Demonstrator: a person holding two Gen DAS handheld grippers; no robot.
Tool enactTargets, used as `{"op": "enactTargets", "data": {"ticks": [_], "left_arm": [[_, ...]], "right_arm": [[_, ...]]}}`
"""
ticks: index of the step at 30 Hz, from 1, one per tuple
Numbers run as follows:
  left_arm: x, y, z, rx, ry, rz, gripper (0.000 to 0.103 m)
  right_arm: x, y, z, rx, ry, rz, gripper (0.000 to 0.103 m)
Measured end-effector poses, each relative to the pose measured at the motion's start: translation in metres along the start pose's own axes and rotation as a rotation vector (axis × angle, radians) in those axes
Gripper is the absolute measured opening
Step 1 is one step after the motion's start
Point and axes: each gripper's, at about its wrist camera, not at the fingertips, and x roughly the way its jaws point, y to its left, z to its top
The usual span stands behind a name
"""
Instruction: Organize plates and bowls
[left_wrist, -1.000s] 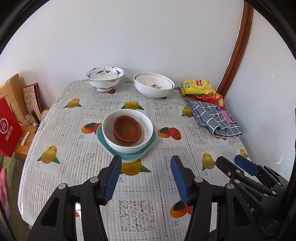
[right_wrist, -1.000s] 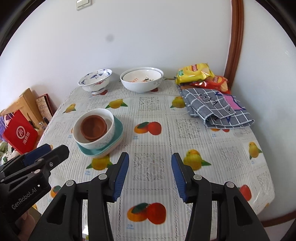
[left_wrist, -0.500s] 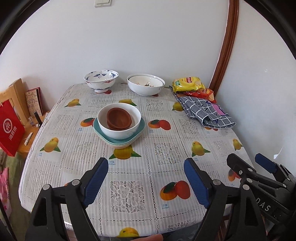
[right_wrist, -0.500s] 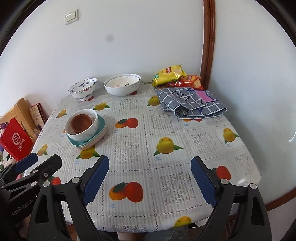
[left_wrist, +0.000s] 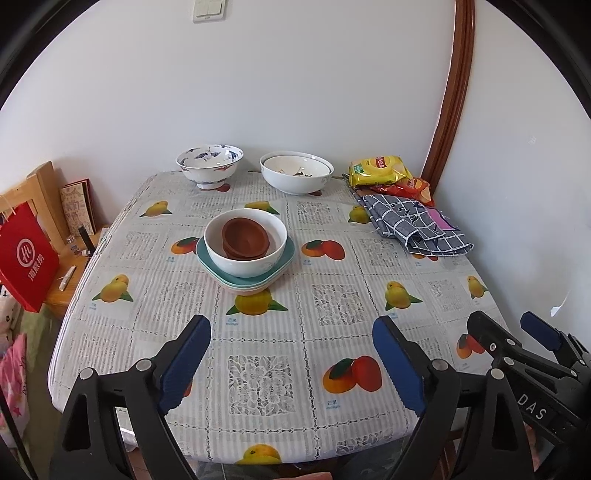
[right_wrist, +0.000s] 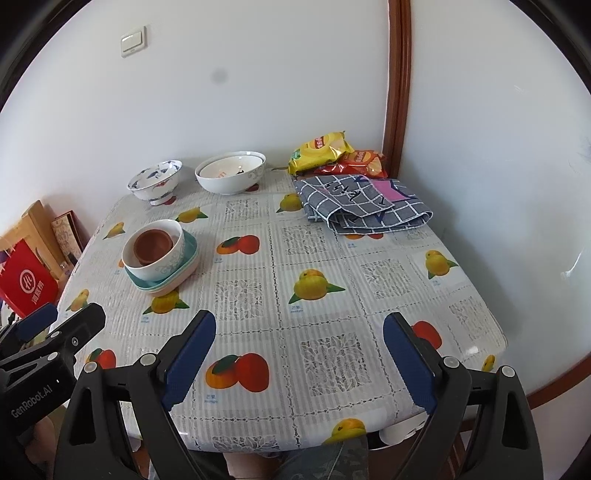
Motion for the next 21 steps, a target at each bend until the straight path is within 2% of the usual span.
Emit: {"op": "enactTargets", "data": {"ticks": [21], "left_arm": [[-0.0020,-0.0022,-0.0020,0.006,0.000,0.016,0.089]], "right_arm": [[-0.0064,0.0007,-0.0019,-0.005,-0.008,0.000,0.091]]}}
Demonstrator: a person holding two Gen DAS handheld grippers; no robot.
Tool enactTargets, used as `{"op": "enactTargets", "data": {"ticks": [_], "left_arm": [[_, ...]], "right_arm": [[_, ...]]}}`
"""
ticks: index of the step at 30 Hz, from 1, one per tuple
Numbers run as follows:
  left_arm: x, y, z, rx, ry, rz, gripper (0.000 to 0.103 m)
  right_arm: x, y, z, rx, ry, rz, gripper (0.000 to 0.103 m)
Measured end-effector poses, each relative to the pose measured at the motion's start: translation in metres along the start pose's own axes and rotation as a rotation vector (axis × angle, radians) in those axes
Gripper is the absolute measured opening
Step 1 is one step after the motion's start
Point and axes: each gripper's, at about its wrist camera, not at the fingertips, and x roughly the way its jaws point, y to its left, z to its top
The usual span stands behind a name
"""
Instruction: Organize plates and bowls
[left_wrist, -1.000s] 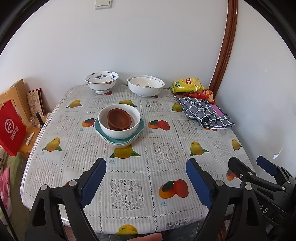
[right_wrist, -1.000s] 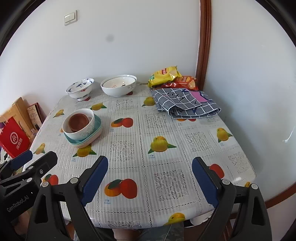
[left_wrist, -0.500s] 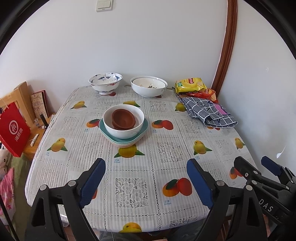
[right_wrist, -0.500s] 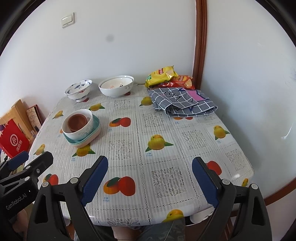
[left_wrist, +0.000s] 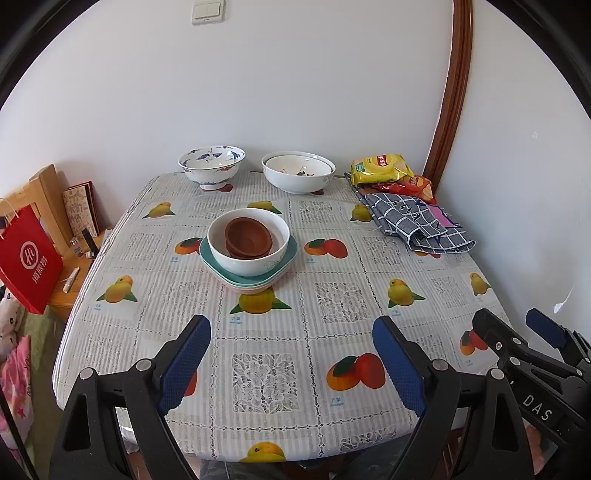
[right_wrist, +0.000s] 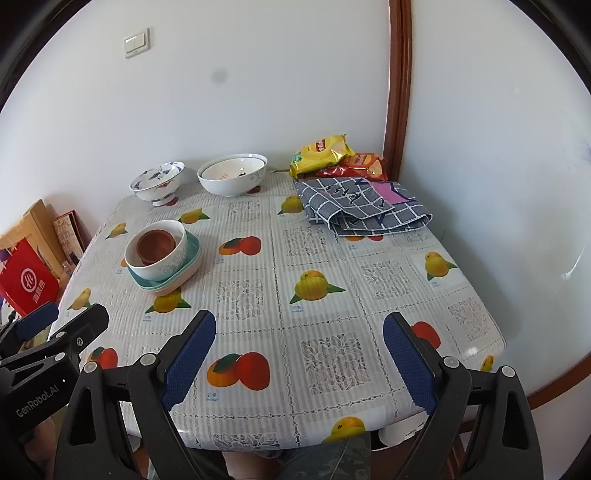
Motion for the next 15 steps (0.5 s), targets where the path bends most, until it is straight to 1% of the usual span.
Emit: {"op": "enactTargets", "data": {"ticks": [15], "left_arm": [[-0.0012,-0.0008,0.0009,0.006,0.000,0.001,0.089]], "right_arm": [[-0.0015,-0.0010,-0.0002,0.000,-0.004,-0.002,0.091]]}}
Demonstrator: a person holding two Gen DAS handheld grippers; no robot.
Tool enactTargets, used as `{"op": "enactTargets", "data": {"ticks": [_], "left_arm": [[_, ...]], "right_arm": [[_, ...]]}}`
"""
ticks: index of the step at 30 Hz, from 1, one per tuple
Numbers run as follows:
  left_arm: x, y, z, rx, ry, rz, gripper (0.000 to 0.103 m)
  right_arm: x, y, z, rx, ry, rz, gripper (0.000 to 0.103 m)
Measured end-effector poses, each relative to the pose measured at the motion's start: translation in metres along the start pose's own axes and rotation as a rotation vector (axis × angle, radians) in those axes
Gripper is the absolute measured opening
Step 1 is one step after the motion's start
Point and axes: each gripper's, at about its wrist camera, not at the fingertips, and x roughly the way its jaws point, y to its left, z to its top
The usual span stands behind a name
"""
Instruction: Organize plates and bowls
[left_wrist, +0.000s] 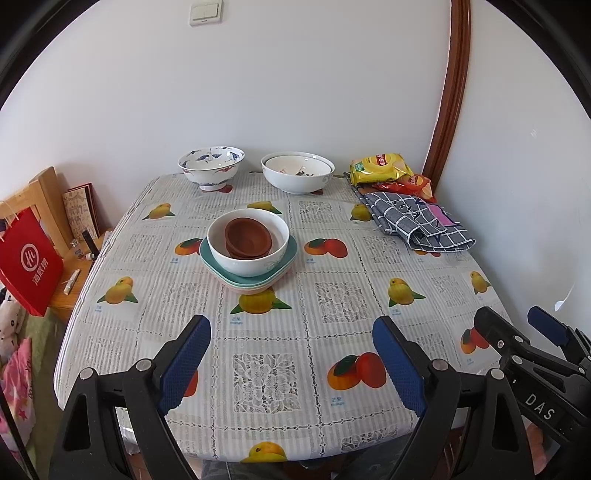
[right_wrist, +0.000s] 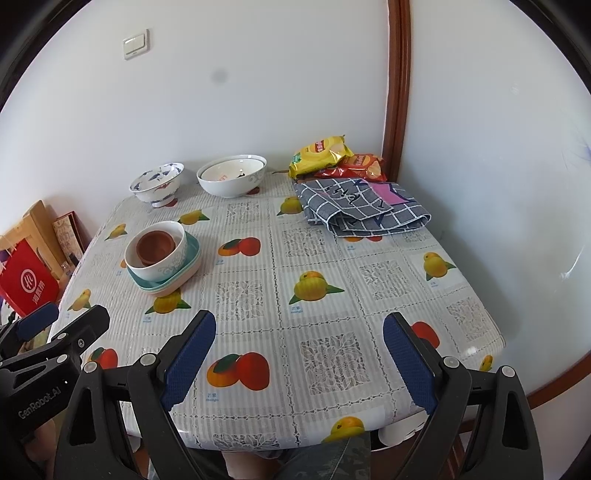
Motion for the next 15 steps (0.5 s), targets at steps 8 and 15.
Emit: {"op": "enactTargets", "data": {"ticks": [8,15], "left_arm": [[0.0001,0.0000,-0.0001,0.001,0.000,0.001,0.089],[-0.0004,0.0006,0.0001,-0.001,0.000,0.001,0.089]], "right_arm": [[-0.0004,0.0000,-0.0002,0.002,-0.002,0.002,0.091],[-0.0006,0.0014,-0.0007,0.000,0.000,0.003,0.091]]}}
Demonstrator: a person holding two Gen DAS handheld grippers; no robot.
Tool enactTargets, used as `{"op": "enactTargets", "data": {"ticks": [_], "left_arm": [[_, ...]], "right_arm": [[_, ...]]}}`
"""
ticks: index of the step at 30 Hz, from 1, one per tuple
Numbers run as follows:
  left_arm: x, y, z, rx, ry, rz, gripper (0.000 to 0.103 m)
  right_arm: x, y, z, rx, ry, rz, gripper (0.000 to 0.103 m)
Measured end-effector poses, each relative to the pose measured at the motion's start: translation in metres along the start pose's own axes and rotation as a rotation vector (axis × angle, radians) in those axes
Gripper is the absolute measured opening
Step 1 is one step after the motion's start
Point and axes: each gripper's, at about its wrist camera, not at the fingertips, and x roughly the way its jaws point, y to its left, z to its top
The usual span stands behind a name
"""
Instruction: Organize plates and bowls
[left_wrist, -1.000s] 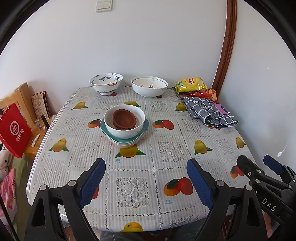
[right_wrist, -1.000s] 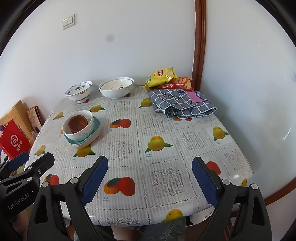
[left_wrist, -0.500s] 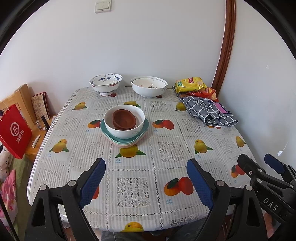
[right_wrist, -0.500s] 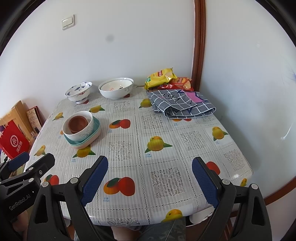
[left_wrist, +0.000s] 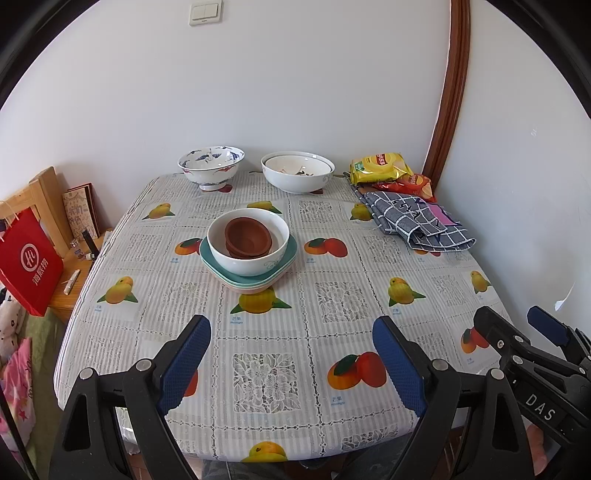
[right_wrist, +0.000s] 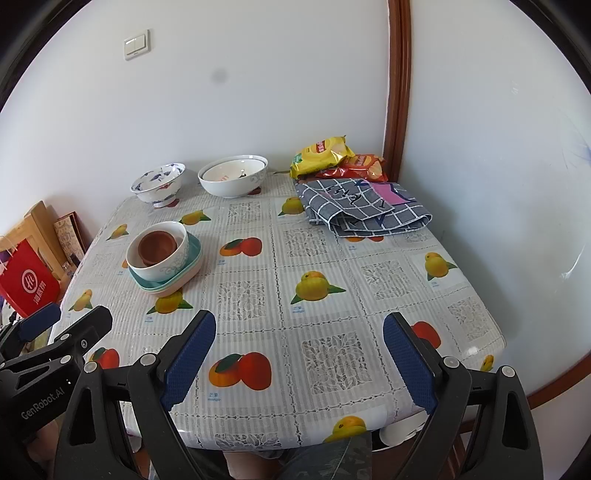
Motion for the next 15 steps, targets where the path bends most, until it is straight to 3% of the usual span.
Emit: {"op": "enactTargets", "data": {"ticks": [15], "left_arm": [[-0.0003,-0.0005,0.0001,0.001,0.000,0.002,0.089]], "right_arm": [[-0.0005,-0.0006,-0.0001,0.002,-0.001,0.002,0.091]]}}
